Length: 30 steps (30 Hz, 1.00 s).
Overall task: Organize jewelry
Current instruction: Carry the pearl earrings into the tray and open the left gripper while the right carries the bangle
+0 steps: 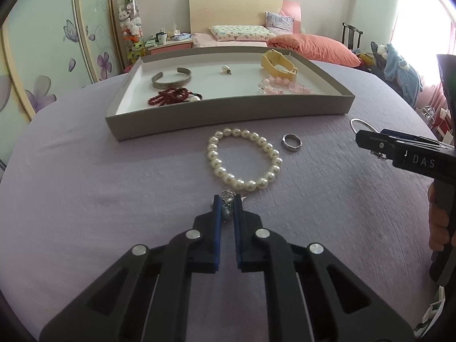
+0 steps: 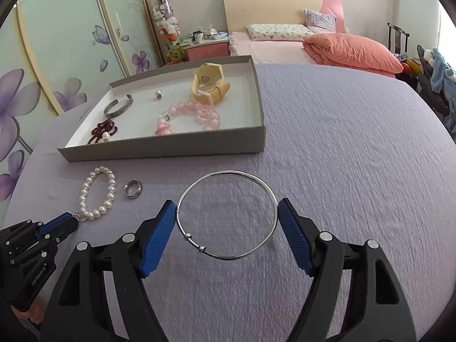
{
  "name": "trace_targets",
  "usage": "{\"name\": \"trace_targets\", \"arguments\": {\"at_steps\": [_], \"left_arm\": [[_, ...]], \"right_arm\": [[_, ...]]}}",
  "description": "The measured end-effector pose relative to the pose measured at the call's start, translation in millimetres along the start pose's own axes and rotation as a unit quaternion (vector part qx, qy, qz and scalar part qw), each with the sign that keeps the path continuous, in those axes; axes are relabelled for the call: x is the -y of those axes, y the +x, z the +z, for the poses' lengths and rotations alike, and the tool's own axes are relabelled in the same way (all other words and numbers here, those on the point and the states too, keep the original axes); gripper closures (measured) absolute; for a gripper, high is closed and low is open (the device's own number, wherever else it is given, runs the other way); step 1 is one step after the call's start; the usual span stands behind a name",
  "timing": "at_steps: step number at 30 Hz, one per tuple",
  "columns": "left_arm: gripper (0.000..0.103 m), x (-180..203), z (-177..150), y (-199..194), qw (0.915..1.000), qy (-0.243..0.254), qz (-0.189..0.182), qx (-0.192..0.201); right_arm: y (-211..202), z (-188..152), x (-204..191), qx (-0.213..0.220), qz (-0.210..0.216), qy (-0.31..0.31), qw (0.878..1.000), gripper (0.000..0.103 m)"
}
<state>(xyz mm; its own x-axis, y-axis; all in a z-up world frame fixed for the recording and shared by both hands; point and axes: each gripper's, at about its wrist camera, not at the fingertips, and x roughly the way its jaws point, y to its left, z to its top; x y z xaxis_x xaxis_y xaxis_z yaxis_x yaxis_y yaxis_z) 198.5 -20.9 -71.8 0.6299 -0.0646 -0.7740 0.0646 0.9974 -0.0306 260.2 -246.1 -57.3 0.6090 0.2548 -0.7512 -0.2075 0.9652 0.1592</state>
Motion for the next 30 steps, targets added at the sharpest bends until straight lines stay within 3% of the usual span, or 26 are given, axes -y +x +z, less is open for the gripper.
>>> {"name": "trace_targets", "arguments": {"at_steps": [18, 30], "left_arm": [[0.095, -41.0, 49.0, -77.7, 0.9945, -0.039, -0.005, 0.097], [0.095, -45.9, 94.1, -79.7, 0.9925, -0.046, -0.017, 0.112]], "right_arm": [[-40.9, 29.1, -17.2, 0.063, 0.026, -0.01, 0.998, 0.028], [-52.4, 44.7, -24.7, 0.091, 0.045, -0.016, 0.995, 0.028]]}}
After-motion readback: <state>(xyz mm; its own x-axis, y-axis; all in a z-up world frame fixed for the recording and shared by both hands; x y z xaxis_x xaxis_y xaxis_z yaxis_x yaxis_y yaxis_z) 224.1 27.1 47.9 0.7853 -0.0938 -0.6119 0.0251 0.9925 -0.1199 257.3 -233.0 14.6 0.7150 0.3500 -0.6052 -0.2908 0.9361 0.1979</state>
